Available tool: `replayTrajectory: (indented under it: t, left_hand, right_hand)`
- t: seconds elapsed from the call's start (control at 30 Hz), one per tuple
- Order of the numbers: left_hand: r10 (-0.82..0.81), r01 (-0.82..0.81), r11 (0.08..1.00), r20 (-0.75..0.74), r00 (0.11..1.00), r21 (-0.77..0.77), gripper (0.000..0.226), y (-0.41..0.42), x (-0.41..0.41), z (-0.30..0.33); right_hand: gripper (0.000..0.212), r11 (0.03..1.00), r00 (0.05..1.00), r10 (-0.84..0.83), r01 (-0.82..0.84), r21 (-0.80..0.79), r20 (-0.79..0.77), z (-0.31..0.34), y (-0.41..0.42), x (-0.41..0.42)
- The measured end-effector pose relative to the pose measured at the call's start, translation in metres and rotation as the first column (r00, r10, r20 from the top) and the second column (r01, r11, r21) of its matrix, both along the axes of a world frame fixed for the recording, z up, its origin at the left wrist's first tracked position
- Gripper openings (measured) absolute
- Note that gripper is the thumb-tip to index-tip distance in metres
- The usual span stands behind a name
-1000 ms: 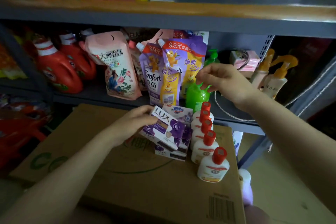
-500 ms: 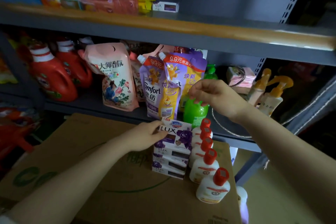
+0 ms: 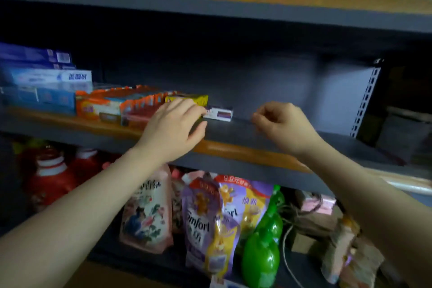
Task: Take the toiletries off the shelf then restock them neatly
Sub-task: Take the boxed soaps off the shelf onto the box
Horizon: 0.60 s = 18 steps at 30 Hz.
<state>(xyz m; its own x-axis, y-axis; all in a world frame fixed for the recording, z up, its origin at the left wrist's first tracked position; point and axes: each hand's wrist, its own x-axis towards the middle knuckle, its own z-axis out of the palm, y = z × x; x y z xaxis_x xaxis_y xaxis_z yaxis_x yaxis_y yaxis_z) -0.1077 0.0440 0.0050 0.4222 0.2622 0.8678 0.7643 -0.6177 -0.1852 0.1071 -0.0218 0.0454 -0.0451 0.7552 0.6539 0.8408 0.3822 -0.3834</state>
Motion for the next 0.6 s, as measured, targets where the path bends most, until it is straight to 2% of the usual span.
replayTrajectory:
  t: [0.1,0.23,0.33,0.43,0.6]
  left_hand:
    - [0.114,-0.113,0.992,0.016,0.993,-0.055,0.040,0.028,-0.001,-0.005]
    - [0.077,-0.066,0.992,0.106,0.991,-0.105,0.037,0.040,-0.004,-0.017]
    - [0.014,-0.002,0.994,0.116,0.993,-0.106,0.036,0.044,-0.007,-0.016]
    - [-0.019,0.034,0.994,0.134,0.991,-0.108,0.035,0.048,-0.009,-0.016]
    - [-0.046,0.057,0.996,0.140,0.989,-0.073,0.035,0.052,-0.010,-0.019]
  right_hand:
    - [0.015,0.991,0.981,-0.048,0.071,-0.113,0.188,0.010,0.056,-0.003]
    - [0.029,0.934,0.913,-0.060,0.194,-0.300,0.405,0.008,0.130,-0.005]
    - [0.044,0.900,0.876,-0.017,0.224,-0.375,0.483,0.008,0.174,-0.012]
    - [0.058,0.878,0.803,-0.045,0.316,-0.360,0.594,0.005,0.211,-0.014]
    - [0.064,0.844,0.799,-0.035,0.346,-0.411,0.600,-0.013,0.241,-0.005]
